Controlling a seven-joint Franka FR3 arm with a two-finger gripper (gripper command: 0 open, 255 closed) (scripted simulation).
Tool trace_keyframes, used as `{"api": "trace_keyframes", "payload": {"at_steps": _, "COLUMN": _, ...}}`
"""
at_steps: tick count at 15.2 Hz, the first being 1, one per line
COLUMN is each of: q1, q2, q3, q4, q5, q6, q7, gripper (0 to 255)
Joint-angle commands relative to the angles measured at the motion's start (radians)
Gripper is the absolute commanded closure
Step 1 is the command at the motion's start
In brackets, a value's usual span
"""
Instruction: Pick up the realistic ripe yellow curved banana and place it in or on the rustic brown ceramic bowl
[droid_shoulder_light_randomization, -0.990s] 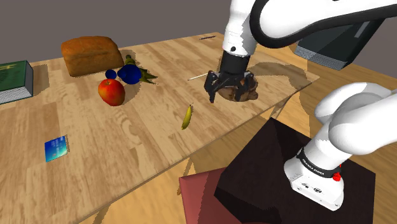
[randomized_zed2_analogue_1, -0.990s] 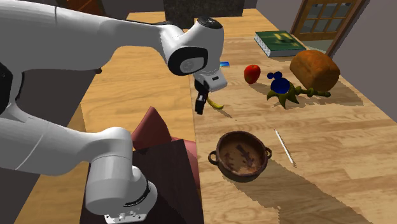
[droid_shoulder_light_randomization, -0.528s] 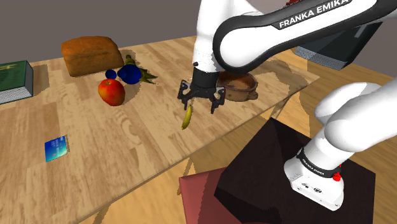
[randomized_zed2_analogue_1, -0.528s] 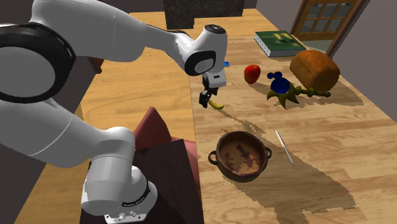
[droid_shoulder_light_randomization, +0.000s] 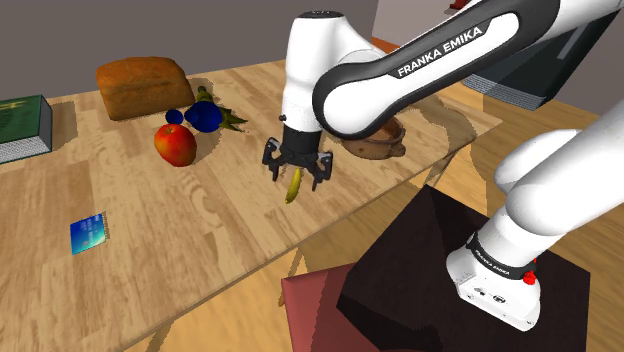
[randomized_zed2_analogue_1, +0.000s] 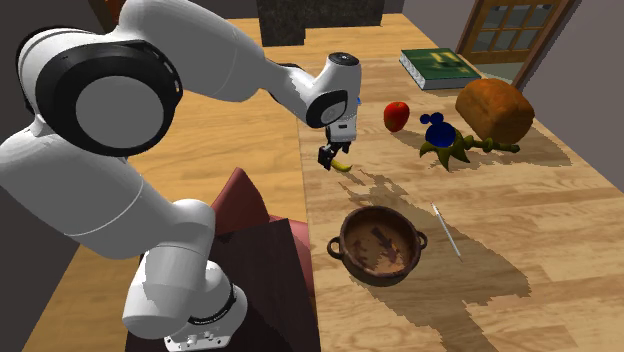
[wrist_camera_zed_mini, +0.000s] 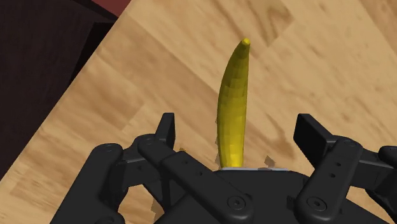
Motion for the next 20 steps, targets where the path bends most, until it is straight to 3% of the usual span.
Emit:
{"api": "trace_keyframes", "payload": {"at_steps": 1, "q1": -0.005, "q2": 0.03, "q3": 0.012, "q4": -0.006, "q5": -0.025, "q6": 0.031, "q7": 0.021, "gripper": 0}}
{"api": "trace_keyframes", "payload": {"at_steps": 10, "q1": -0.008, "q2": 0.052, "q3": 0.018, "q4": -0.013, "q5": -0.043, "q6": 0.055, "q7": 0.034, "gripper": 0}}
{"api": "trace_keyframes", "payload": {"at_steps": 11, "q1": -0.008, "q2": 0.052, "q3": 0.018, "q4": -0.013, "q5": -0.043, "q6": 0.055, "q7": 0.034, "gripper": 255}}
{"api": "trace_keyframes", "payload": {"at_steps": 20, "q1": -0.008, "q2": 0.052, "q3": 0.018, "q4": -0.013, "q5": -0.043, "q6": 0.055, "q7": 0.034, "gripper": 255}}
